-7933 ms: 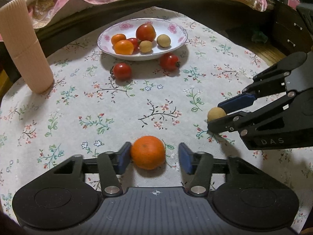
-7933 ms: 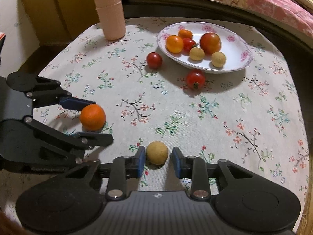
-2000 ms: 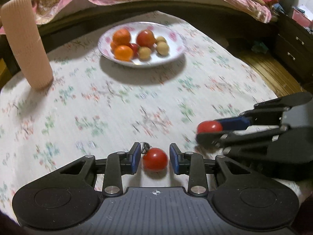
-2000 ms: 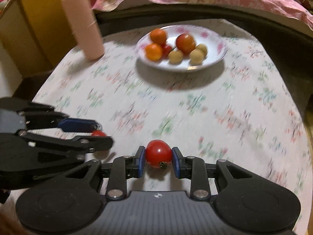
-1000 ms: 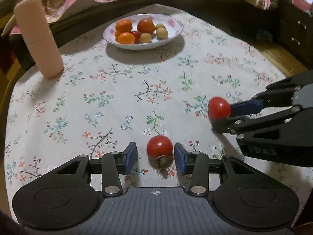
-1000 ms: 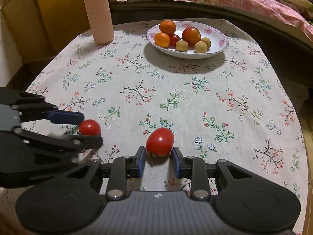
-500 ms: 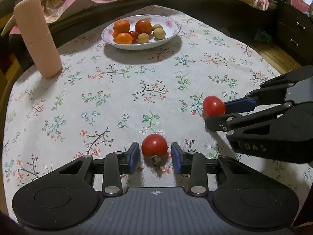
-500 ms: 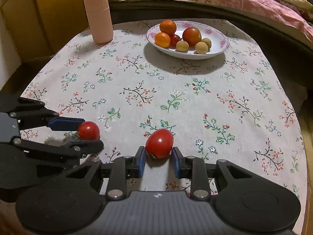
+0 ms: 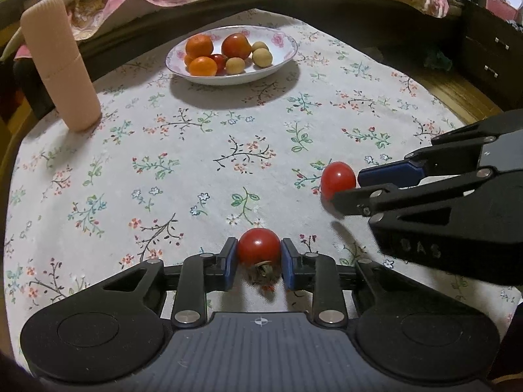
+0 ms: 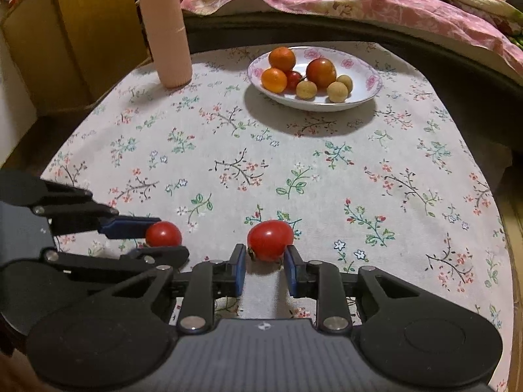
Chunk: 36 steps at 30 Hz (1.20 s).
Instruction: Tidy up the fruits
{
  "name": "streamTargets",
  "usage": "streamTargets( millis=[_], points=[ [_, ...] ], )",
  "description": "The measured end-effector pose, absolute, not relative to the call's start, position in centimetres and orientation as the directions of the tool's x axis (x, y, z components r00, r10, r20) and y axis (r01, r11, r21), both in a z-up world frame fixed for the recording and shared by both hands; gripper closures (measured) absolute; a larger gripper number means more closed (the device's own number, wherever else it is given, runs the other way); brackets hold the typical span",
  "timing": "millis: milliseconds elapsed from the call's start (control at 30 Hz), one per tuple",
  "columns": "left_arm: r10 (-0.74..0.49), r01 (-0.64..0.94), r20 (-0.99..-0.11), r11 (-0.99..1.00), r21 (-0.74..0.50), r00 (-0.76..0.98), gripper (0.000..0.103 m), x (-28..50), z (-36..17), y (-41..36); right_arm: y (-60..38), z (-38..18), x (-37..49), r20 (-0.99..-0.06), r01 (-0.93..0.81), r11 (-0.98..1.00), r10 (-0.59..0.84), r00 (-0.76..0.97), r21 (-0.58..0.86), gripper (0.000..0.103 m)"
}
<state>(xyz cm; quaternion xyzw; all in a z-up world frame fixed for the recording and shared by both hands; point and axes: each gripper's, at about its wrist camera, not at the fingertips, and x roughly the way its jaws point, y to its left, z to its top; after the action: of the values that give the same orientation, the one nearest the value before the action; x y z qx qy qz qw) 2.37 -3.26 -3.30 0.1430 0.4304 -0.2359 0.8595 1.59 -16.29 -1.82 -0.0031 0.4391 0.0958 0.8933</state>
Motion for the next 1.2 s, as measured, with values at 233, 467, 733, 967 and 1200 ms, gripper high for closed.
streamTargets(
  millis=[233,467,733,967,1200],
  points=[
    [-0.300,0.524,-0.801,0.852,0.019,0.518,0.068,2.2,-2.8,-2.7,-17.1,-1.9,0.7,-0.784,-0.136,0.986,0.157,0.600,0.094,0.083],
    [-0.322,0.526,-0.802,0.850,-0.011,0.503,0.068,2.3,-2.8,-2.1,-17.5,-2.0,0.4,-0.777,-0.122,0.987,0.159,0.609,0.106,0.081],
    [-0.333,0.547,-0.808,0.837,-0.016,0.487,0.067,3.0,-2.7,-3.4,-17.6,-2.1,2.3,-0.801,-0.076,0.990,0.143,0.582,0.121,0.059],
    [-0.322,0.534,-0.822,0.845,-0.025,0.470,0.067,3.5,-3.6,-2.8,-17.2,-3.3,3.7,-0.788,-0.119,0.989,0.141,0.599,0.087,0.062],
    [-0.333,0.531,-0.821,0.846,-0.044,0.463,0.067,4.3,-3.5,-2.9,-18.8,-2.7,5.0,-0.787,-0.123,0.977,0.214,0.579,0.176,0.062]
  ],
)
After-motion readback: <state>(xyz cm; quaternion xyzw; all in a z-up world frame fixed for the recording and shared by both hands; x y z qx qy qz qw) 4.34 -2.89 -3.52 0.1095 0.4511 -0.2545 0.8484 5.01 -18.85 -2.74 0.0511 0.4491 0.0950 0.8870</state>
